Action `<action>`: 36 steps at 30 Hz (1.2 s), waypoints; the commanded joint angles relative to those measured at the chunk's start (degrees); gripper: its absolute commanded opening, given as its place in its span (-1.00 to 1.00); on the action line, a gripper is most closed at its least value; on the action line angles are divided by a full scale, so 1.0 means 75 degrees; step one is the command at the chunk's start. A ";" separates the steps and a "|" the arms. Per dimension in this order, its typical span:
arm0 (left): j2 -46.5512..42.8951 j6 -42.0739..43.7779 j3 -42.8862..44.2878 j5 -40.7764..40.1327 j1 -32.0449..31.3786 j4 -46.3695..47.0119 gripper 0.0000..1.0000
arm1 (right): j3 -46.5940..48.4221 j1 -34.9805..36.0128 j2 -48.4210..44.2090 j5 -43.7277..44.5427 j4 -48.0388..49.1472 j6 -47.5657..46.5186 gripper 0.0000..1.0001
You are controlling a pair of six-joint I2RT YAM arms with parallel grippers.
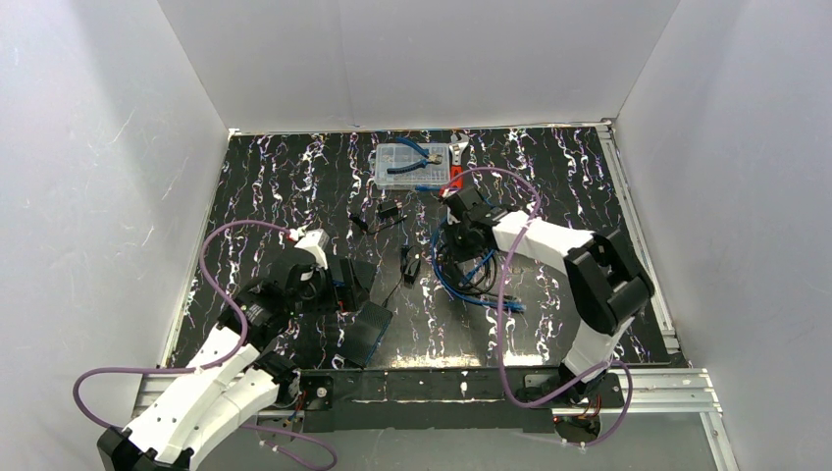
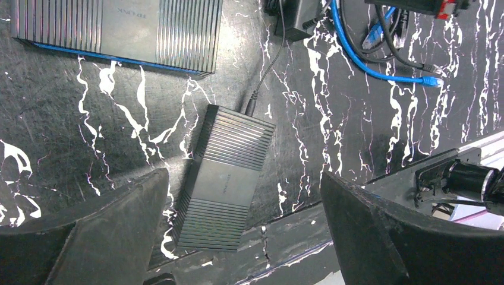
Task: Insert the plug into the switch port
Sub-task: Pick up the connector from the center of the board.
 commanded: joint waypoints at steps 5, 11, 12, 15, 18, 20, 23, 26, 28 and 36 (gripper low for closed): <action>-0.0273 -0.0052 0.0371 0.0087 -0.0033 -0.0201 0.99 | -0.0295 0.0064 -0.2619 -0.0083 -0.0008 -0.0410 -0.97; -0.0235 0.0127 0.0799 0.0111 -0.0028 -0.0228 0.99 | -0.0811 0.0076 -0.4330 -0.0506 -0.0134 -0.0364 -0.97; -0.0211 0.0151 0.0888 0.0124 -0.0032 -0.0237 0.99 | -0.0894 0.0080 -0.4674 -0.0691 -0.0136 -0.0324 -0.97; -0.0177 0.0242 0.1157 0.0289 -0.0033 -0.0217 0.99 | -0.1131 0.0084 -0.5644 -0.1298 -0.0088 -0.0204 -0.97; -0.0237 0.0389 0.1335 0.0631 -0.0033 -0.0001 0.99 | -0.1313 0.0075 -0.6494 -0.2111 -0.0094 -0.0212 -0.97; -0.0293 0.0445 0.1421 0.0896 -0.0033 0.0165 0.99 | -0.1368 0.0076 -0.6922 -0.2766 -0.0135 -0.0251 -0.97; -0.0363 0.0458 0.1513 0.1372 -0.0033 0.0465 0.99 | -0.1342 0.0079 -0.7333 -0.3996 -0.0242 -0.0377 -0.97; -0.0461 0.0474 0.1563 0.1806 -0.0033 0.0777 0.99 | -0.1329 0.0075 -0.7599 -0.5251 -0.0133 -0.0412 -0.97; -0.0550 0.0565 0.1562 0.2118 -0.0028 0.0992 0.99 | -0.1327 0.0080 -0.7685 -0.6020 0.0020 -0.0427 -0.97; -0.0874 0.1255 0.1741 0.3201 -0.0034 0.1428 0.99 | -0.1109 0.0089 -0.7618 -0.8974 0.0841 -0.0202 -0.97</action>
